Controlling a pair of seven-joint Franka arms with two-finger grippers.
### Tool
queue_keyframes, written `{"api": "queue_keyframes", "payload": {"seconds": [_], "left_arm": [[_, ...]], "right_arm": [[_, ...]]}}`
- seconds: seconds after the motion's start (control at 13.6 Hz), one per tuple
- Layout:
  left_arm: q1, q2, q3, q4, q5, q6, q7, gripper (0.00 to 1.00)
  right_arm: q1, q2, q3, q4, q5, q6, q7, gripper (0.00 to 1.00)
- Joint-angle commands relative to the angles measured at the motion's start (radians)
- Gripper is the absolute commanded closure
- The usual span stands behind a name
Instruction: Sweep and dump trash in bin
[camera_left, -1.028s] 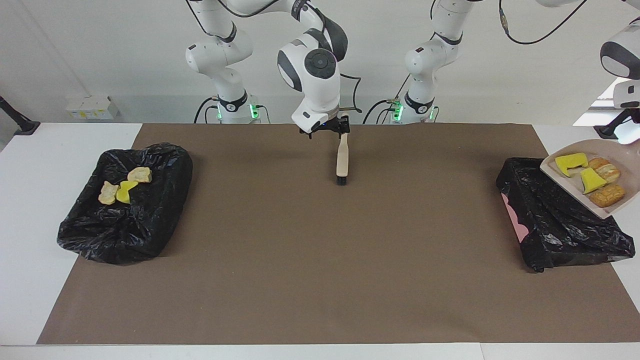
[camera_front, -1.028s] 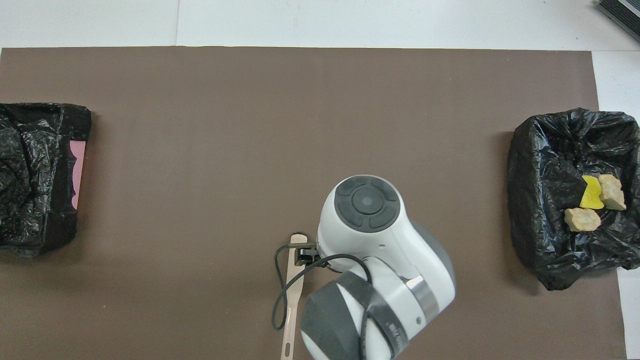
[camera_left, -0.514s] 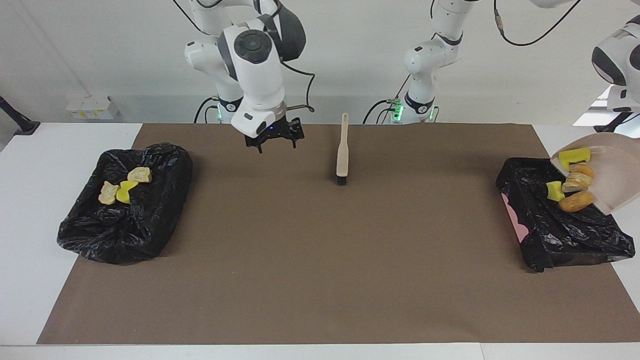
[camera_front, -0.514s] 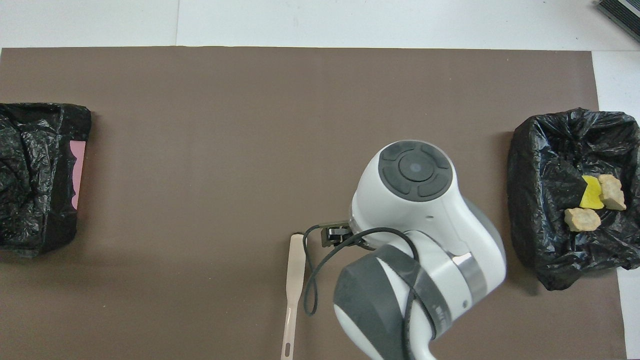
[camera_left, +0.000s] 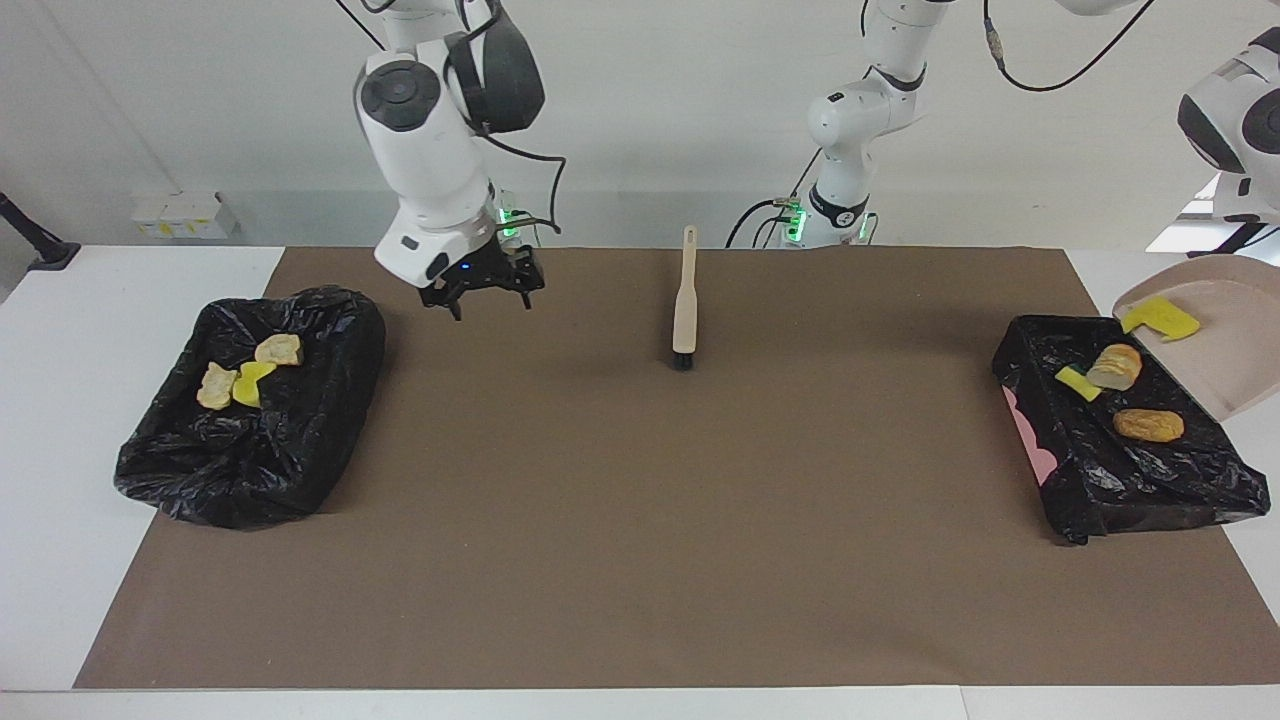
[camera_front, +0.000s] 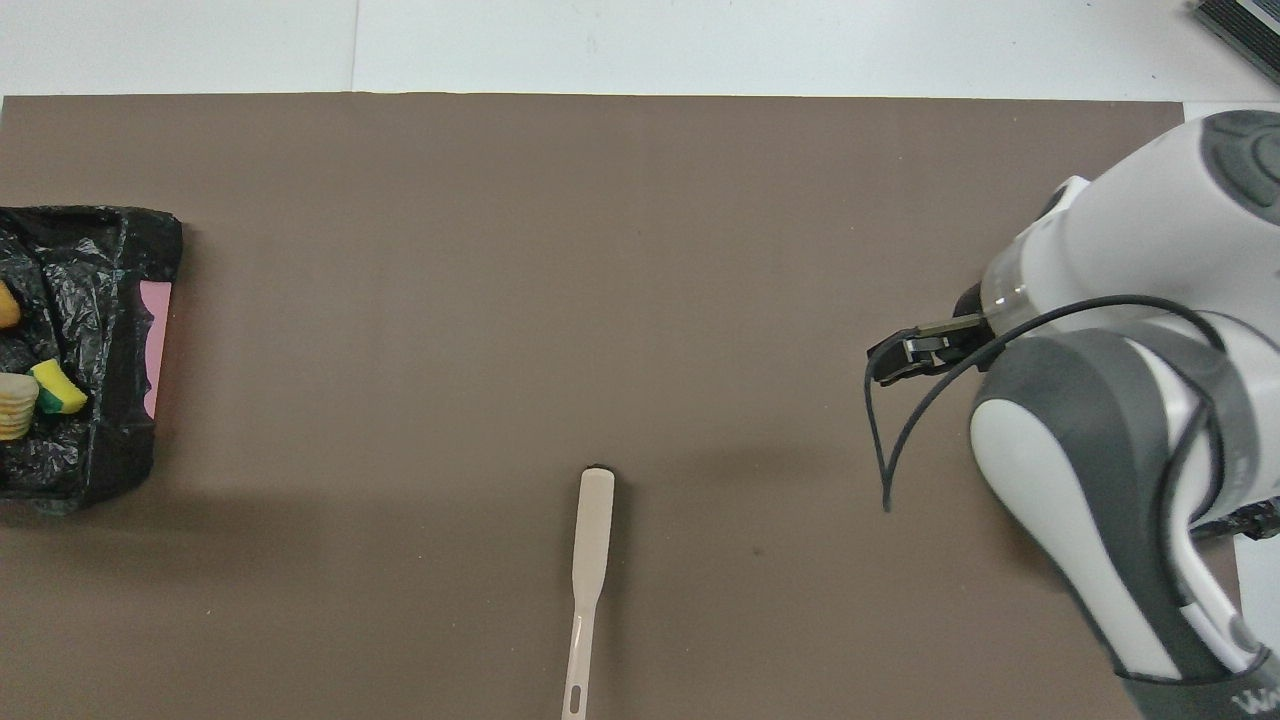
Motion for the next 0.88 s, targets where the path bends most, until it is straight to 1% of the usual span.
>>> {"api": "queue_keyframes", "payload": {"seconds": [0.0,0.15,0.29,0.44,0.59,0.66,0.81], "left_arm": [[-0.033,-0.004,0.006,0.009,0.018,-0.056,-0.011,1.0],[-0.033,-0.003,0.006,0.012,0.015,-0.054,-0.011,1.0],[-0.03,-0.004,0.004,0.011,-0.02,-0.042,-0.036,1.0],[-0.027,-0.004,0.005,0.011,-0.145,-0.05,-0.072,1.0],[-0.016,-0.018,0.006,-0.007,-0.343,-0.07,-0.165,1.0],[-0.015,-0.029,0.006,-0.021,-0.43,-0.103,-0.213,1.0],[-0.045,-0.067,0.004,-0.084,-0.509,-0.131,-0.306,1.0]], "right_arm": [[-0.061,-0.009,0.01,0.035,-0.023,-0.017,-0.007,0.0],[-0.084,-0.02,0.01,0.044,-0.023,-0.03,0.0,0.0],[-0.105,-0.038,0.004,0.043,-0.023,-0.033,-0.009,0.0],[-0.124,-0.067,0.005,0.034,-0.023,-0.058,-0.006,0.0],[-0.125,-0.073,0.005,0.023,-0.023,-0.066,-0.007,0.0],[-0.121,-0.08,0.002,0.024,-0.023,-0.07,-0.007,0.0],[-0.07,-0.093,-0.056,0.024,-0.023,-0.093,-0.012,0.0]]}}
